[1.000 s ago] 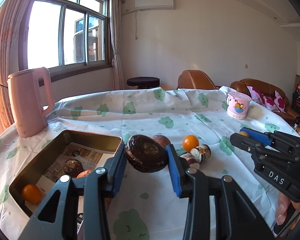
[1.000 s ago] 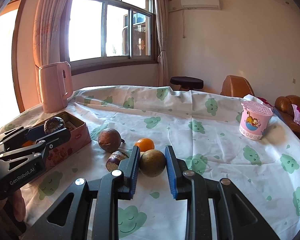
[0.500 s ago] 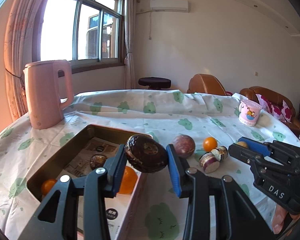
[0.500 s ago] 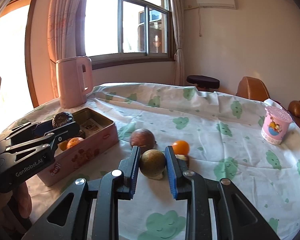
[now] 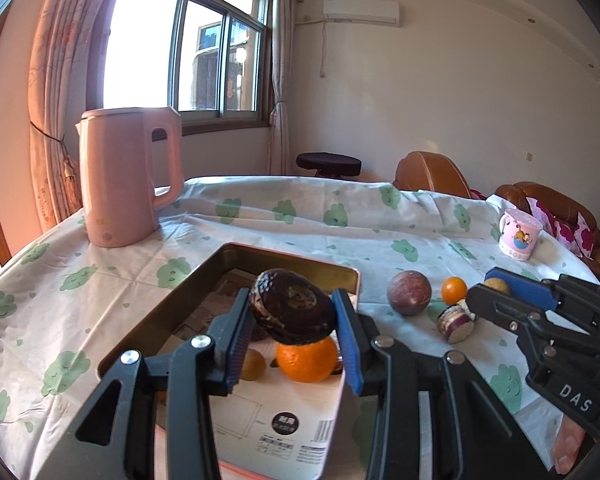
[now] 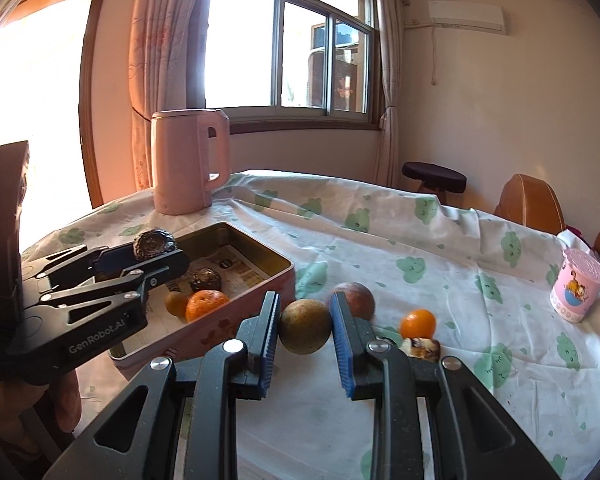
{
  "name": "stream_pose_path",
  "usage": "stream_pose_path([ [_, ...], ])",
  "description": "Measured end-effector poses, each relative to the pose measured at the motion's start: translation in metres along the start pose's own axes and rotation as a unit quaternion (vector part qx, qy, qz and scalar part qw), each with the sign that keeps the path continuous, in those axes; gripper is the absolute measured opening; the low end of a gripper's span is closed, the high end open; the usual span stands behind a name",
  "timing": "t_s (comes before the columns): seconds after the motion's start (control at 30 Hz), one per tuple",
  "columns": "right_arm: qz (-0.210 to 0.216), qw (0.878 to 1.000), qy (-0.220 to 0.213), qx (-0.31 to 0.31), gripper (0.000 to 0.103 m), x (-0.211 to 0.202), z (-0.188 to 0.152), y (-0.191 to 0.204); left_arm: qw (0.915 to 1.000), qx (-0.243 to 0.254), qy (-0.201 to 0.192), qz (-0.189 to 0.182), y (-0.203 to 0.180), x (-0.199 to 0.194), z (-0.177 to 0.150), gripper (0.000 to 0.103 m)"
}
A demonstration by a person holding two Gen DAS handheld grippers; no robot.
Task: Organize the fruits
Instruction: 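Carry the yellow-brown fruit over the tin with the right tool while the left tool carries the dark fruit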
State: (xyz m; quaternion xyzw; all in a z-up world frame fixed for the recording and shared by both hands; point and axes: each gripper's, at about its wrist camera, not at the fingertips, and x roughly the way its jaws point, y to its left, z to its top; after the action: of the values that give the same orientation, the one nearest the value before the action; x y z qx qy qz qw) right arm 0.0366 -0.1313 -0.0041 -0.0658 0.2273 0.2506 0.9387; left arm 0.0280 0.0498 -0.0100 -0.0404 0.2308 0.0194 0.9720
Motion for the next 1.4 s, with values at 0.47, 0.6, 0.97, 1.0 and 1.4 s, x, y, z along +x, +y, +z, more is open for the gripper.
stream_pose_path([
  [0.47, 0.027, 0.999, -0.006, -0.038, 0.028, 0.004, 0.018, 0.045, 0.9997, -0.015, 0.005, 0.021, 0.029, -0.002, 0.000, 0.041],
  [0.6, 0.031, 0.999, -0.005, -0.045, 0.028, 0.008, 0.018, 0.054, 0.9994, -0.021, 0.007, 0.025, 0.037, -0.001, 0.000, 0.041],
  [0.97, 0.042, 0.997, 0.007, -0.058, 0.028, 0.023, 0.017, 0.073, 0.9985, -0.031, 0.014, 0.042, 0.058, 0.002, 0.000, 0.041],
  [1.0, 0.043, 0.997, 0.008, -0.060, 0.028, 0.024, 0.017, 0.075, 0.9984, -0.032, 0.017, 0.043, 0.060, 0.003, 0.000, 0.041],
  [1.4, 0.053, 0.996, 0.017, -0.072, 0.028, 0.038, 0.016, 0.089, 0.9971, -0.041, 0.034, 0.055, 0.078, 0.012, 0.000, 0.041],
])
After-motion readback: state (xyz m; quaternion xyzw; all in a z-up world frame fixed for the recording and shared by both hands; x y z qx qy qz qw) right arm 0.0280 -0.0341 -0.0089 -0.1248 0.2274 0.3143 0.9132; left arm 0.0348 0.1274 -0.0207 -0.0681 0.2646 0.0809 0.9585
